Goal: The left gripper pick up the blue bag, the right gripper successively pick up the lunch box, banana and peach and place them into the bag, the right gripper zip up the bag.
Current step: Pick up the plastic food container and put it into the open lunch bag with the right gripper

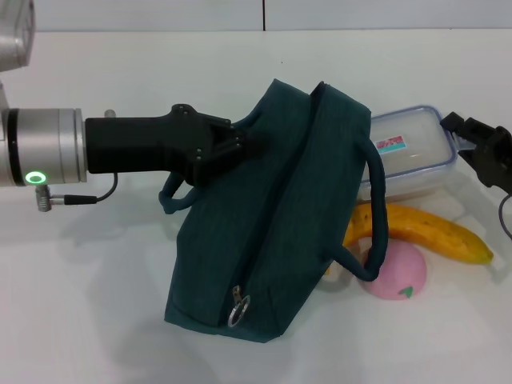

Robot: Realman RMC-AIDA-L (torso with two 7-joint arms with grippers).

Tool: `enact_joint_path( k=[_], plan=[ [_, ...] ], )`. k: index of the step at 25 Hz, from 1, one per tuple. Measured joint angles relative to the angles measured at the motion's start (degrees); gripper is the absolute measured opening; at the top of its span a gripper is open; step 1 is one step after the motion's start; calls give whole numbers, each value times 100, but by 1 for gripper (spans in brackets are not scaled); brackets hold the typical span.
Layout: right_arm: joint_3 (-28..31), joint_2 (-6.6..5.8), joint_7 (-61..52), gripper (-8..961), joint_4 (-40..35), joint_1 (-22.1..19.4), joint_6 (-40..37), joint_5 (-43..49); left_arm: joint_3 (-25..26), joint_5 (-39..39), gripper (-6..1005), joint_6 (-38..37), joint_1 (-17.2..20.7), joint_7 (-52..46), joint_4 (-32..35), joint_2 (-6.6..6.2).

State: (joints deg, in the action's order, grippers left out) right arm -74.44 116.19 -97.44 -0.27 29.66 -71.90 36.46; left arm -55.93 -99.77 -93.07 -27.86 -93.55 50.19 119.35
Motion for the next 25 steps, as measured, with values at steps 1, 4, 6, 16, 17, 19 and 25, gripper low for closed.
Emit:
enact_joint_path(
  k=[1,4,6,16,17,19,25],
  plan=[
    [0,0,44,208,-9,0,0,-4,0,0,44,0,0,0,0,0],
    [0,0,220,204,-50,1,3,-7,4,13,44,0,0,1,0,0],
    [0,0,366,203,-63,2,1,-8,8,26,44,0,0,2,0,0],
    [-1,0,839,197,-191,-16,-5,-23,13,27,43,0,-6,9,0,-8],
    [0,0,856,197,-196,-19,-9,-42,13,27,43,0,-6,9,0,-8],
    [0,0,863,196,-204,-22,-19,-70,13,14,43,0,-8,12,0,-9],
    [-1,0,939,195,-211,-39,-144,-91,13,6,43,0,-8,13,4,-13]
  ],
)
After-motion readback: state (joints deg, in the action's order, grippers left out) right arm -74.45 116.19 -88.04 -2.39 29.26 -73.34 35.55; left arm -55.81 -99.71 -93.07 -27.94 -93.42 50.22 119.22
